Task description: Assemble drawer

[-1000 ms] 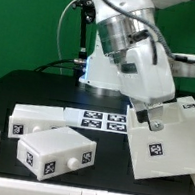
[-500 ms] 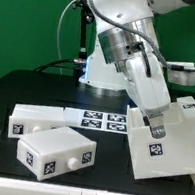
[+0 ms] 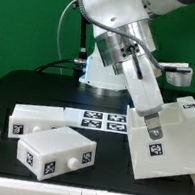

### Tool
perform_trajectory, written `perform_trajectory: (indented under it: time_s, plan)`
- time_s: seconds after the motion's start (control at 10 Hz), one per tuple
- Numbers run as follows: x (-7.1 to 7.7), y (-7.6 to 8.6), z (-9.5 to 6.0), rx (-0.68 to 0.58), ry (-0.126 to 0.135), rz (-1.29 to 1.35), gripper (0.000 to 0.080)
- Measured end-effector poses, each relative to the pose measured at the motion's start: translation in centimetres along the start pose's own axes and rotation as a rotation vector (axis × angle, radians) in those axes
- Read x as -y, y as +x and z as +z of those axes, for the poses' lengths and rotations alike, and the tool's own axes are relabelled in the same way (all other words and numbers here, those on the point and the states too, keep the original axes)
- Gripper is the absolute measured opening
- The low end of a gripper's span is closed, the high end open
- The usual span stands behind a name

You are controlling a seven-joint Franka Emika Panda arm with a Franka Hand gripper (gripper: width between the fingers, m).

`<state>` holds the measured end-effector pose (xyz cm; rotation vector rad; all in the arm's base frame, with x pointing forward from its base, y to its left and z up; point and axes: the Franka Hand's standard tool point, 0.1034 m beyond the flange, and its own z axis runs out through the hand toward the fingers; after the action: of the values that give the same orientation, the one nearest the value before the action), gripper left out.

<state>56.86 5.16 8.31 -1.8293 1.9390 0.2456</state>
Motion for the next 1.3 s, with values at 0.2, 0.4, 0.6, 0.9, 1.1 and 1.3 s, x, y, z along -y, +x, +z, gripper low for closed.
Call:
perform_trajectory:
  time_s: [0.2, 0.4, 0.6, 0.9, 1.1, 1.3]
  plan:
    - [-0.6, -1.5, 1.0, 0.018, -0.013, 0.018, 0.065]
    - [-0.7, -2.4, 1.7, 0.025, -0.025, 0.033, 0.065]
    - [-0.8, -2.2, 1.7, 0.018, -0.032, 0.022, 0.065]
    - [-0.8, -2.2, 1.8, 0.018, -0.032, 0.022, 0.0387]
    - [-0.8, -2.2, 1.8, 0.018, -0.032, 0.022, 0.0168]
    - [-0.8, -2.1, 1.7, 0.017, -0.03, 0.022, 0.0042]
